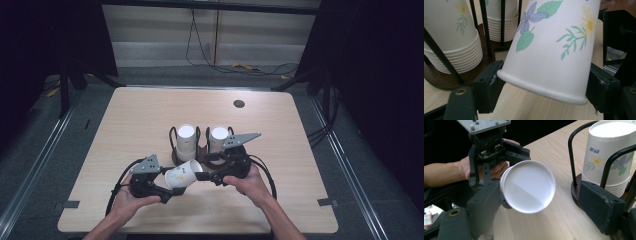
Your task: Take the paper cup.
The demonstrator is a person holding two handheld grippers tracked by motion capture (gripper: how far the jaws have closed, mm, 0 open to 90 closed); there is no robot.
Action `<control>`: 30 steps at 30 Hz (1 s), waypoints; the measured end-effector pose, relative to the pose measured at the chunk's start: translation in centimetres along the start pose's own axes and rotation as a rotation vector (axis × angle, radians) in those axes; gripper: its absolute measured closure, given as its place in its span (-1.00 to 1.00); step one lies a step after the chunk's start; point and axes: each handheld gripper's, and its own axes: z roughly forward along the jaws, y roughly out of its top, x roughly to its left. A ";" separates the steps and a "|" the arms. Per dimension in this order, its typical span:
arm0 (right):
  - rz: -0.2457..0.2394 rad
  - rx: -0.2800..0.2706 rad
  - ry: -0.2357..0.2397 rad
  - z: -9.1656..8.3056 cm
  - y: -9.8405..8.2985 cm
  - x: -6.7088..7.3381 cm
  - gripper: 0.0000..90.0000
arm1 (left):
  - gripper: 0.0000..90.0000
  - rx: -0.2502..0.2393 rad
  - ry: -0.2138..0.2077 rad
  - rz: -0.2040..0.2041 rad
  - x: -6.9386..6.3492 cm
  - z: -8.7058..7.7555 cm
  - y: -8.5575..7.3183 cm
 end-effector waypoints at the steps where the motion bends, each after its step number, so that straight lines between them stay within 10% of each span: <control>1: -0.004 0.005 -0.004 -0.1 0.0 0.0 -0.57 | -0.48 0.001 0.005 0.001 0.0 0.0 0.1; 15: -0.018 -0.016 -0.043 -1.1 -0.5 0.1 -0.54 | -0.48 0.033 0.076 0.025 -0.1 -0.1 0.3; 30: -0.098 0.156 -0.073 -0.3 -1.1 0.5 -0.57 | -0.47 0.141 0.068 0.021 0.2 0.1 -0.1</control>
